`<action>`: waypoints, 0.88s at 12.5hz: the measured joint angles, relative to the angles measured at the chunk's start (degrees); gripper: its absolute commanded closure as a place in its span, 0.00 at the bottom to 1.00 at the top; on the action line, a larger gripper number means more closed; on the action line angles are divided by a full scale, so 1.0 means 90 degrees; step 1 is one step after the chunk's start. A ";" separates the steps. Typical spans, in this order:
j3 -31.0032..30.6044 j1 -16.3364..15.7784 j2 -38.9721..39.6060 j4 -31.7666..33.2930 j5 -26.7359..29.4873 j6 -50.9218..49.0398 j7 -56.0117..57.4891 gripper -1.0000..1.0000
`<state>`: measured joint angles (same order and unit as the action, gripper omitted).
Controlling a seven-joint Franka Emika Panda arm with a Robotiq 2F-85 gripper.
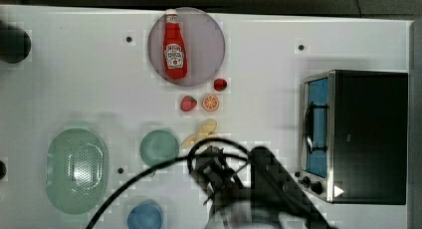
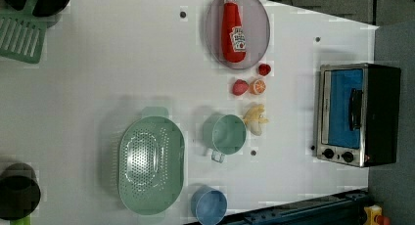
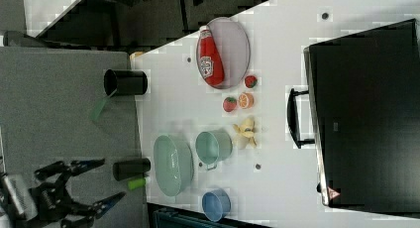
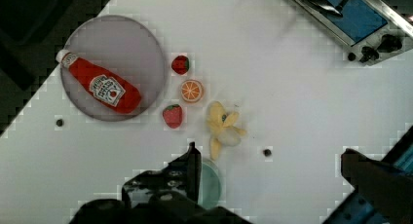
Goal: Pick banana from table and place on oven.
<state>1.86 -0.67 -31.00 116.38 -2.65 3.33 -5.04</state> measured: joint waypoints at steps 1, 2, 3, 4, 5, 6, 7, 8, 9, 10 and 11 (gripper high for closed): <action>0.0002 0.0016 0.0183 0.0137 0.0097 0.0030 -0.0029 0.00; 0.0026 0.0018 0.0455 0.0298 0.0149 0.0194 -0.0035 0.00; 0.0054 0.0031 0.0779 0.0510 0.0072 0.0471 -0.0039 0.00; 0.0104 0.0054 0.1093 0.0709 0.0062 0.0809 -0.0042 0.00; 0.0141 0.0088 0.1396 0.0957 0.0148 0.1106 -0.0042 0.00; 0.0103 0.0138 0.1724 0.1169 0.0199 0.1394 -0.0042 0.00; -0.0001 0.0223 0.2021 0.1380 0.0228 0.1784 -0.0042 0.00; -0.0041 0.0202 0.2310 0.1517 0.0252 0.2137 -0.0041 0.00; -0.0083 0.0164 0.2513 0.1641 0.0189 0.2449 -0.0041 0.00; -0.0157 0.0141 0.2635 0.1790 0.0105 0.2812 -0.0041 0.00; -0.0166 0.0074 0.2679 0.1952 0.0101 0.3152 -0.0041 0.00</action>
<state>0.37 -0.01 -6.89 133.95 -1.73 31.70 -5.41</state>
